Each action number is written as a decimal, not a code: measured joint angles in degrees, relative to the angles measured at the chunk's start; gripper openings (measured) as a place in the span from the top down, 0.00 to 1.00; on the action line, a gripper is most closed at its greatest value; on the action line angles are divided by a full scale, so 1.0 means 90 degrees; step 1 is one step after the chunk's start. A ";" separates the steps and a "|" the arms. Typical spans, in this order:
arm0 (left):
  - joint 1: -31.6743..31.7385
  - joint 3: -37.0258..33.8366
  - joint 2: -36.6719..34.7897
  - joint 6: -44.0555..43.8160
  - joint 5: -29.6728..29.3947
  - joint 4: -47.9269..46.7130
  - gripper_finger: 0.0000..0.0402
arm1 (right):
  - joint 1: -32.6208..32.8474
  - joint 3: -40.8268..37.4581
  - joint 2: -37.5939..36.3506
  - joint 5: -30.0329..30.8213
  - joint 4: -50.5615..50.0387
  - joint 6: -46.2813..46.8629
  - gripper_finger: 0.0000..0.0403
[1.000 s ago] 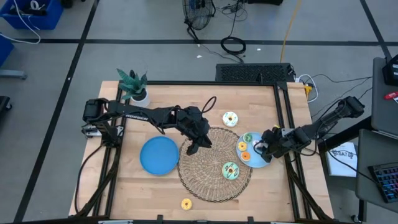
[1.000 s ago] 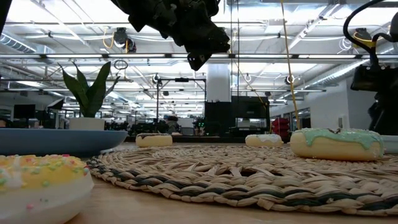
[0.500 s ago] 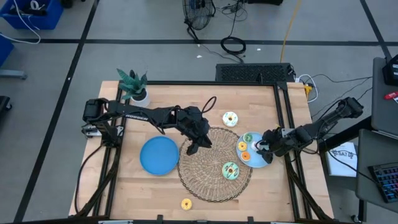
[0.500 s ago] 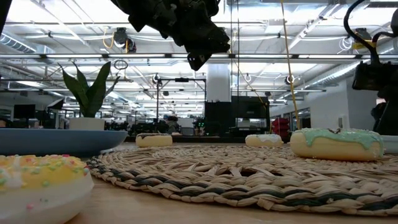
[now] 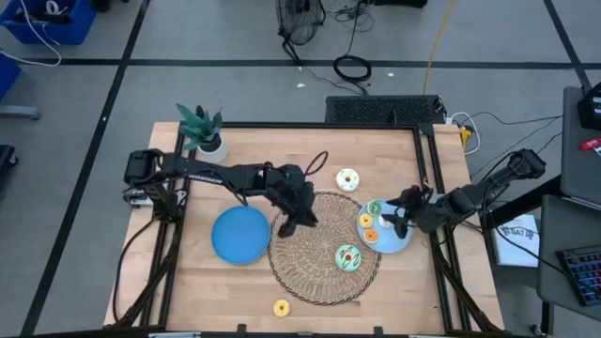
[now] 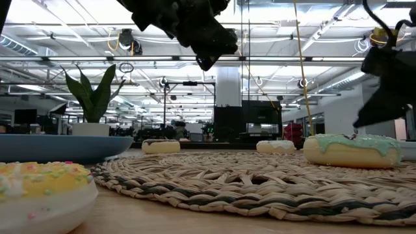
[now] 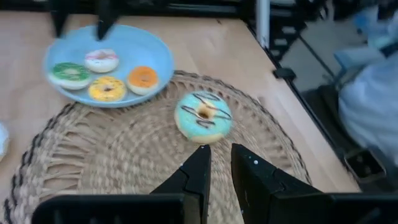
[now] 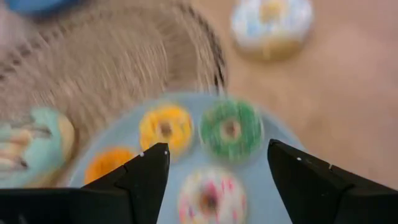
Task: Pick & Place donuts
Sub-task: Put the small yellow donut on the light blue plate
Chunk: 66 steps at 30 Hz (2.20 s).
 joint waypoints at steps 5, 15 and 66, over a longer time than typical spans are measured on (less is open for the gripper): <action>-0.0507 -0.0004 -0.0003 0.0709 -0.0005 -0.0710 0.83 | -0.0005 -0.0016 -0.0050 0.0217 0.1862 -0.1957 0.36; -0.2373 -0.0006 0.0013 0.0227 -0.2022 -0.1579 0.83 | 0.0005 -0.0011 -0.0050 -0.0775 0.5282 -0.5619 0.36; -0.4877 0.2058 0.2662 -0.5619 -0.3559 -0.3786 0.36 | 0.0002 -0.0001 0.0015 -0.0738 0.5877 -0.5816 0.36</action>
